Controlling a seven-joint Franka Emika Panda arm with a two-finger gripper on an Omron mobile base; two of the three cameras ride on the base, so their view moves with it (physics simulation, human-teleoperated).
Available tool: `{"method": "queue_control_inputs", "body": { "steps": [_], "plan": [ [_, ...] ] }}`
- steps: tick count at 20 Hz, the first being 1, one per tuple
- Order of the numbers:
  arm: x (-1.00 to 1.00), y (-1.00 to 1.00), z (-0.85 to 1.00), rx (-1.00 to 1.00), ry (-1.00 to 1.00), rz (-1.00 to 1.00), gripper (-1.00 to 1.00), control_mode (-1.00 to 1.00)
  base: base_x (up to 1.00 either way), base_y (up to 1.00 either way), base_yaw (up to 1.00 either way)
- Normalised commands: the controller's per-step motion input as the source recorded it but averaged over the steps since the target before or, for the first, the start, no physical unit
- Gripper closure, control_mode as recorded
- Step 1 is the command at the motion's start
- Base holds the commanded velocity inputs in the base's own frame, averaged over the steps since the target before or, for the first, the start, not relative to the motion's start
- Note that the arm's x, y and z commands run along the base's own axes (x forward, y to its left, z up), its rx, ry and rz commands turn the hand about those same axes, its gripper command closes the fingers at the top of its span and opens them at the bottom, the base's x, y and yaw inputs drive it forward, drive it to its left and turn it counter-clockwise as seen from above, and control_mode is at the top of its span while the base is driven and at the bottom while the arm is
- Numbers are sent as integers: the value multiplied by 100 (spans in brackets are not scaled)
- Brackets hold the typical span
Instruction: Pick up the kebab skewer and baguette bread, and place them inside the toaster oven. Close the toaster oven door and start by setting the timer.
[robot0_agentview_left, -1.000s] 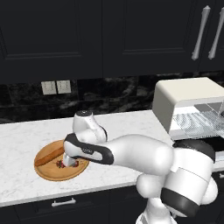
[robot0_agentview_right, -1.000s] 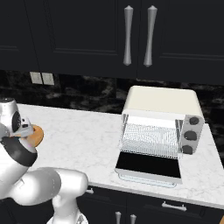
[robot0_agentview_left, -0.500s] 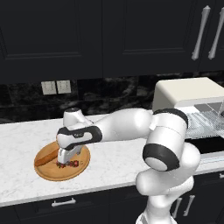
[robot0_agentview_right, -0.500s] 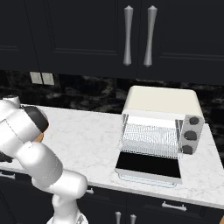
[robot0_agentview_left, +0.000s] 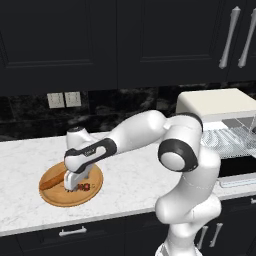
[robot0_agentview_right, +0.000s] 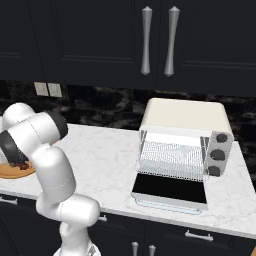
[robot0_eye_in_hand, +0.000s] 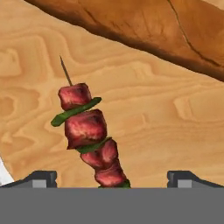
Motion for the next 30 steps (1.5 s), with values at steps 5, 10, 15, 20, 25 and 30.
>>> {"method": "queue_control_inputs", "body": {
  "steps": [5, 10, 15, 20, 25, 30],
  "plan": [
    [0, 0, -28, -1, -2, 4, -100, -100, 0, 0, 0],
    [0, 0, -32, -1, -3, 4, -100, -100, 0, 0, 0],
    [0, 0, -6, -1, -1, 2, 100, -100, 0, 0, 0],
    [0, 0, 0, 0, 0, 0, 100, -100, 0, 0, 0],
    [-5, -3, 4, 0, -3, 1, 100, -100, 0, 0, 0],
    [-33, -59, 82, 0, -9, 4, 100, -100, 0, 0, 0]
  ]
}}
